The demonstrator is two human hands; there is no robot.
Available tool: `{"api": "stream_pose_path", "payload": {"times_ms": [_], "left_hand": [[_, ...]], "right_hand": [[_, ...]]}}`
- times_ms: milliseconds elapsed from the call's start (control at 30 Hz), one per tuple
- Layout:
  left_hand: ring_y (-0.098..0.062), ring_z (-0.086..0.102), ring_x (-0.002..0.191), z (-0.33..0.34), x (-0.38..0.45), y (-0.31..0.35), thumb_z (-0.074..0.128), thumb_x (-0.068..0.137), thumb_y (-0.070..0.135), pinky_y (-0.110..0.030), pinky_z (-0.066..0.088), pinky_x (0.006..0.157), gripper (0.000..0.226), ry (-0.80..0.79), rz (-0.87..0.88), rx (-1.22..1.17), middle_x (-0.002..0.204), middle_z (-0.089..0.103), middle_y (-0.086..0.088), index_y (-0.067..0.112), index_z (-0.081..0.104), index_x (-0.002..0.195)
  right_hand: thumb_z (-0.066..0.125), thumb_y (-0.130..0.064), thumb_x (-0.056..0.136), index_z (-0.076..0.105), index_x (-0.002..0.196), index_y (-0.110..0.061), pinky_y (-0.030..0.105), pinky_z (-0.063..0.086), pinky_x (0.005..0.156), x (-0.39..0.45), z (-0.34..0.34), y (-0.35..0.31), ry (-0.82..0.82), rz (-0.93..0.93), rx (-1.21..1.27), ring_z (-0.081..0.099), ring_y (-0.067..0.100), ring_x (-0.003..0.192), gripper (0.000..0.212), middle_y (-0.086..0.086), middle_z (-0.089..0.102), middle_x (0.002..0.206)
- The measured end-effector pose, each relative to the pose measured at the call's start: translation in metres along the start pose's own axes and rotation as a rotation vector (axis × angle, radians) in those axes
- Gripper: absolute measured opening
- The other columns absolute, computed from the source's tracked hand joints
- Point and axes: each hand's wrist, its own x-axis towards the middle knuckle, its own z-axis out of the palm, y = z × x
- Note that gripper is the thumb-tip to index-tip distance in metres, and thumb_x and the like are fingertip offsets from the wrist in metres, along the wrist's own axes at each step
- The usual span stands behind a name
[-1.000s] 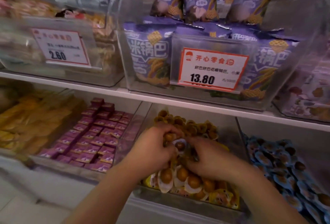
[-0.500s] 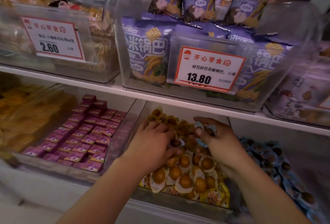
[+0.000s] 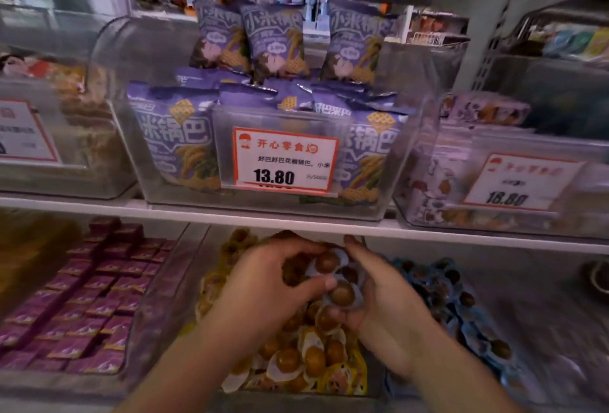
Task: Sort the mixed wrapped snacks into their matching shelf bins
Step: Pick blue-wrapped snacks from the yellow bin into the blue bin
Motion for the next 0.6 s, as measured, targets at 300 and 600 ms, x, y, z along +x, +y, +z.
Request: {"api": "stream_pose_path", "payload": {"times_ms": [300,600], "left_hand": [[0.008,0.054,0.104,0.017,-0.013,0.007,0.035,0.076,0.090,-0.012,0.046,0.085,0.067,-0.058,0.023,0.059,0.109,0.054,0.031,0.050,0.058,0.125],[0.000,0.048,0.123,0.010,-0.055,-0.014,0.028,0.085,0.085,-0.033,0.041,0.105,0.065,-0.366,0.061,0.491,0.137,0.043,0.032,0.052,0.047,0.136]], "right_hand": [[0.057,-0.026,0.099,0.066,0.112,-0.003,0.022,0.035,0.034,-0.031,-0.047,-0.011,0.132,-0.216,-0.178,0.066,0.022,0.054,0.028,0.017,0.075,0.084],[0.053,-0.052,0.095,0.069,0.107,-0.035,0.020,0.048,0.074,-0.016,-0.130,-0.004,0.306,-0.187,-1.340,0.063,0.002,0.092,0.027,-0.015,0.070,0.102]]}}
